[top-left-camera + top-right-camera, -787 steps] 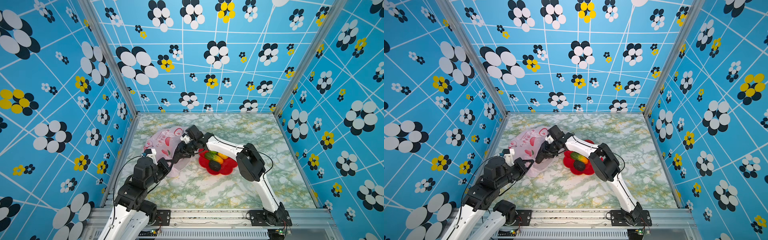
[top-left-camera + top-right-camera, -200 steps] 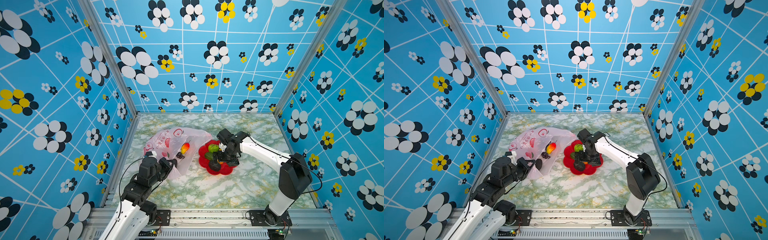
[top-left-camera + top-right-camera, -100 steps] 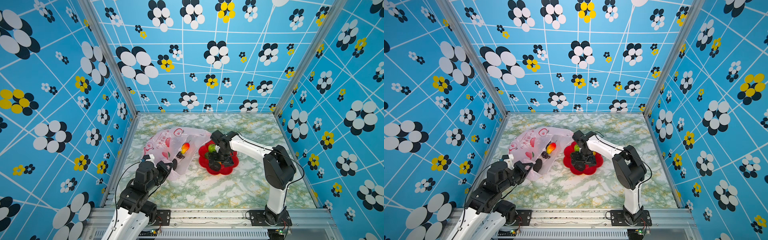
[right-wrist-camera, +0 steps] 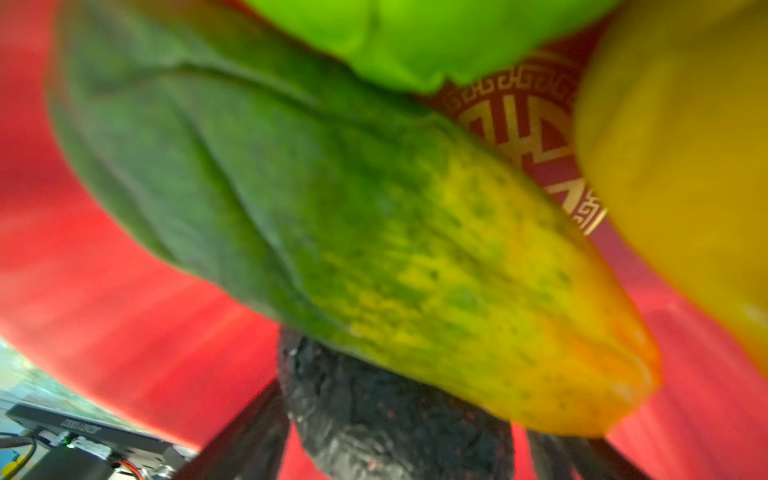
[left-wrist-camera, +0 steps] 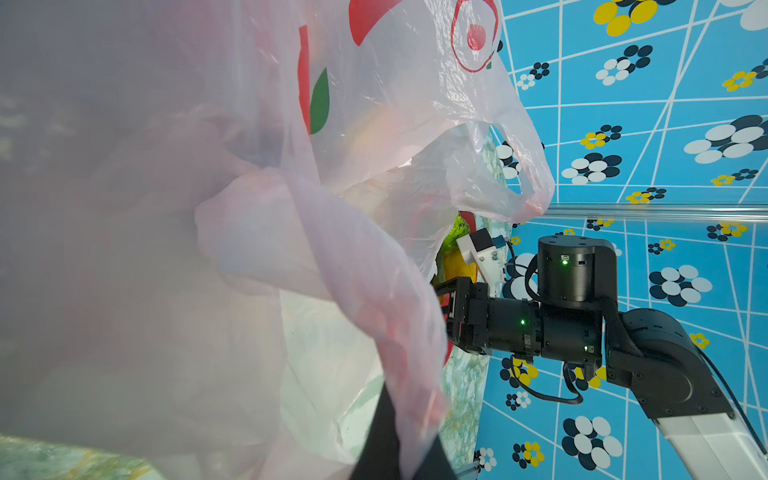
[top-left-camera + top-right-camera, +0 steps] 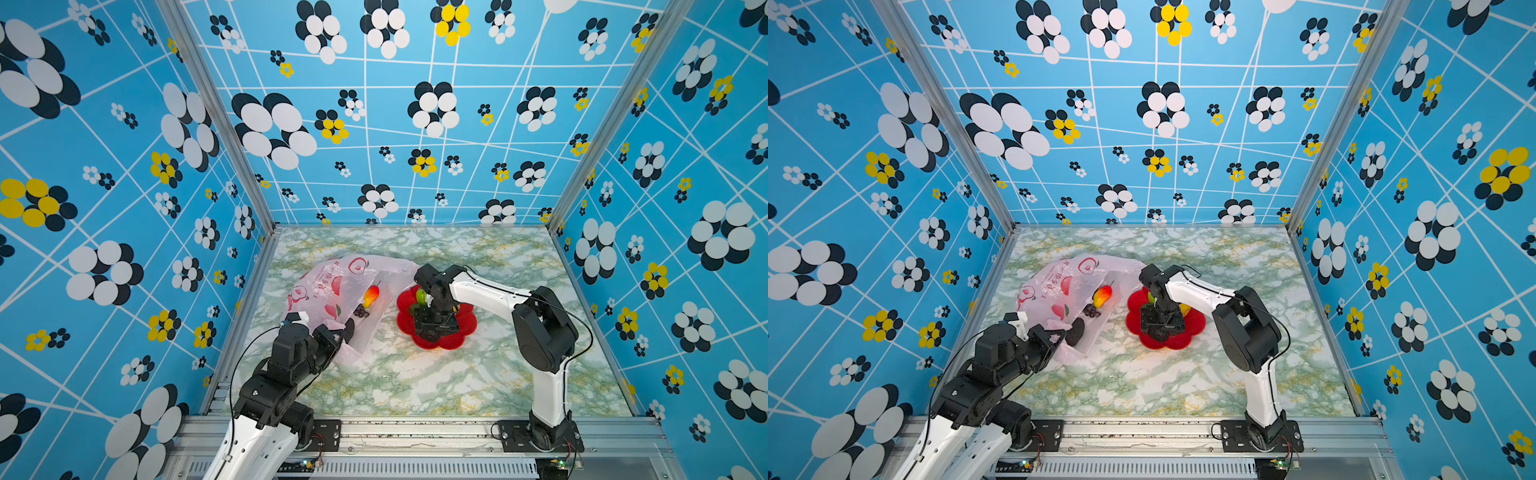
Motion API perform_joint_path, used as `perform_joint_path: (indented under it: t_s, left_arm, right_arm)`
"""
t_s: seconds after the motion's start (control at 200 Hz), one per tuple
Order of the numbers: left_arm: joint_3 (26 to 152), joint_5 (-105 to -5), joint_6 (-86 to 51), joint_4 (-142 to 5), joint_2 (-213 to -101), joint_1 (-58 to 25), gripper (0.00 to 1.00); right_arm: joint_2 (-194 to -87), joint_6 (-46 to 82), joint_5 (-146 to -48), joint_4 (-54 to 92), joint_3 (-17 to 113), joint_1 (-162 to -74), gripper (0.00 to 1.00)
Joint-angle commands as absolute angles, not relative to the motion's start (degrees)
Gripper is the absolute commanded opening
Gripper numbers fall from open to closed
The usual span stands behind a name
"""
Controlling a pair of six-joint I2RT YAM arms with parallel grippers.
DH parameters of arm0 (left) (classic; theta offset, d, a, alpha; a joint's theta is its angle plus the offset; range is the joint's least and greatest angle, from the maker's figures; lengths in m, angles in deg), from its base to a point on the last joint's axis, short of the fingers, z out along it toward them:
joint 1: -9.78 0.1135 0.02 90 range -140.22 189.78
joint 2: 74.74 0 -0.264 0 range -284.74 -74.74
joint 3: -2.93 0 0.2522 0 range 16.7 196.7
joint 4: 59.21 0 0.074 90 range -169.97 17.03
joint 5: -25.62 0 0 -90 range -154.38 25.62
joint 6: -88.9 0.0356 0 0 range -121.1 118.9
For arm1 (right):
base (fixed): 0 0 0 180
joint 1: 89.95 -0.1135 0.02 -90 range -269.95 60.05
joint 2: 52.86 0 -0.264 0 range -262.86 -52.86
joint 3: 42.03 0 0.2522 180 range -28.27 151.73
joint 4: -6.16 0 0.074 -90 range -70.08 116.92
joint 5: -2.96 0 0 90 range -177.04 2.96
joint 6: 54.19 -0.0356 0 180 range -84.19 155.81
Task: Place the fruits into the plastic bag
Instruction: 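Lower the right gripper onto the second dark avocado and close, then lift the second avocado and carry it into the bag opening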
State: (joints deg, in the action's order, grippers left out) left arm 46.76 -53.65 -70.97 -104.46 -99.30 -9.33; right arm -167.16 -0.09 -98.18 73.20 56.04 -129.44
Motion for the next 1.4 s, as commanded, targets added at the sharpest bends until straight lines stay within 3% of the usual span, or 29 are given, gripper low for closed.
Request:
perform_joint_path:
  t_s: [0.0, 0.14, 0.66, 0.875, 1.075, 1.395]
  left_arm:
    - [47.2, -53.61, -69.88, -104.58, -99.08, -9.05, 0.0]
    - [46.41, -53.4, -70.3, -103.59, -99.07, -9.15, 0.0]
    - [46.16, -53.82, -70.45, -100.74, -101.1, -9.09, 0.0]
    - [47.16, -53.33, -70.09, -98.37, -104.07, -9.16, 0.0]
    - [48.21, -53.5, -69.57, -98.19, -105.07, -9.12, 0.0]
    - [47.13, -54.73, -70.24, -99.74, -102.17, -9.16, 0.0]
  right_arm:
    - [-167.62, -0.73, -97.58, 72.67, 55.58, -129.77, 0.75]
    - [-166.7, -0.62, -97.02, 72.81, 55.18, -129.73, 0.62]
    - [-153.12, 1.29, -95.82, 76.49, 54.16, -128.9, 0.58]
    - [-149.27, 0.81, -100.46, 74.74, 56.11, -128.87, 0.56]
    - [-153.06, -1.95, -108.37, 70.93, 62.97, -129.33, 0.55]
    - [-168.01, -1.82, -114.1, 73.48, 82.95, -132.87, 0.55]
